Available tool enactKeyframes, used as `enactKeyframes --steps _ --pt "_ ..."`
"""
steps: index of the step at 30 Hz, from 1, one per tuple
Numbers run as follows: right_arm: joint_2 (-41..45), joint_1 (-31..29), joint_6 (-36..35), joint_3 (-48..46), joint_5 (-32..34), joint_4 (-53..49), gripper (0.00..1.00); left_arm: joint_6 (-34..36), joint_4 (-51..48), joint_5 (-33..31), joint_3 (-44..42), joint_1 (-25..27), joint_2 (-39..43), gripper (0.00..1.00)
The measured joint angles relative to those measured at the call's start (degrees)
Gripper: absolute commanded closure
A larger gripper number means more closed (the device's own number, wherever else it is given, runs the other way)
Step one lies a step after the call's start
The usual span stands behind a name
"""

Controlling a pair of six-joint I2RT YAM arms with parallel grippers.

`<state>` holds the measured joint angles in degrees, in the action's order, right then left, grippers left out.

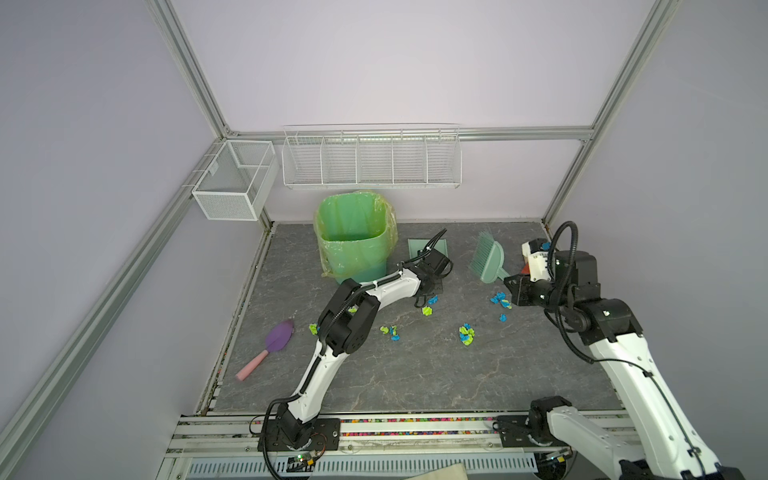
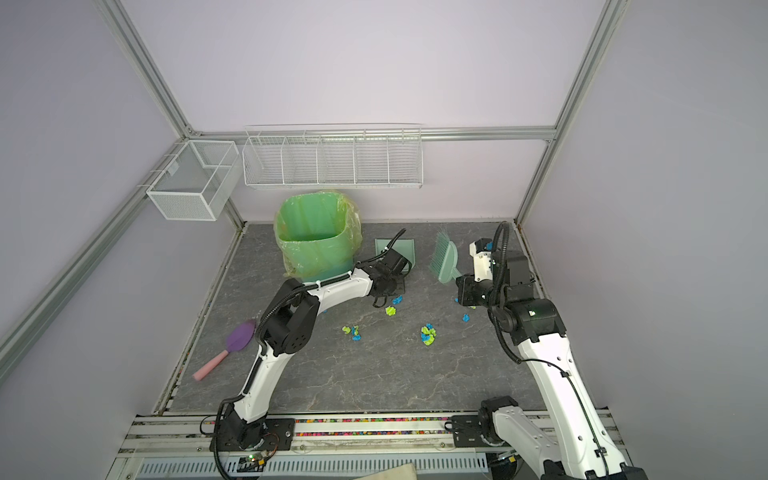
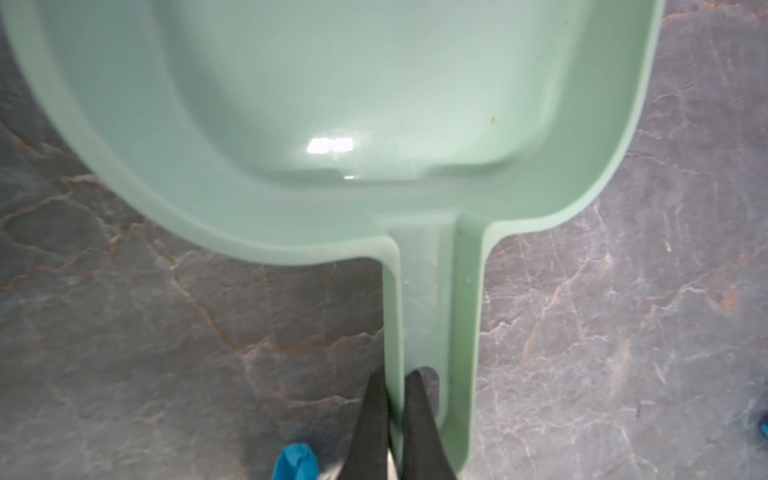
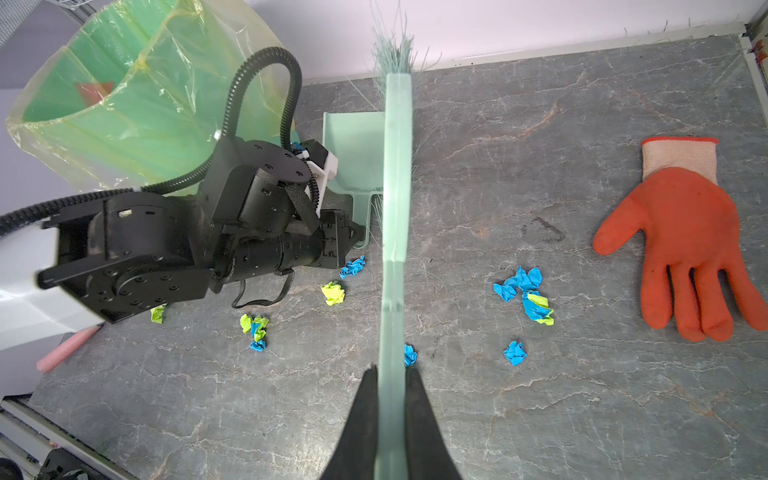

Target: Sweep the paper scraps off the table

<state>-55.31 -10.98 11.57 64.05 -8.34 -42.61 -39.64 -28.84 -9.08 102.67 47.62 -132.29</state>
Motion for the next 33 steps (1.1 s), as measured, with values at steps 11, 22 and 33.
enactKeyframes --steps 11,22,33 --pt "-2.21 0.00 0.02 0.42 1.84 -0.81 0.93 5.99 -5.77 3.28 3.48 -0.11 4.44 1.00" --pt "-5.35 0.20 0.44 4.72 7.39 -6.82 0.93 14.01 -15.98 11.28 5.16 -0.15 10.32 1.00" --pt "-6.62 0.72 -0.24 5.84 5.68 -12.85 0.93 20.17 -22.53 14.64 -4.70 -0.15 23.39 1.00"
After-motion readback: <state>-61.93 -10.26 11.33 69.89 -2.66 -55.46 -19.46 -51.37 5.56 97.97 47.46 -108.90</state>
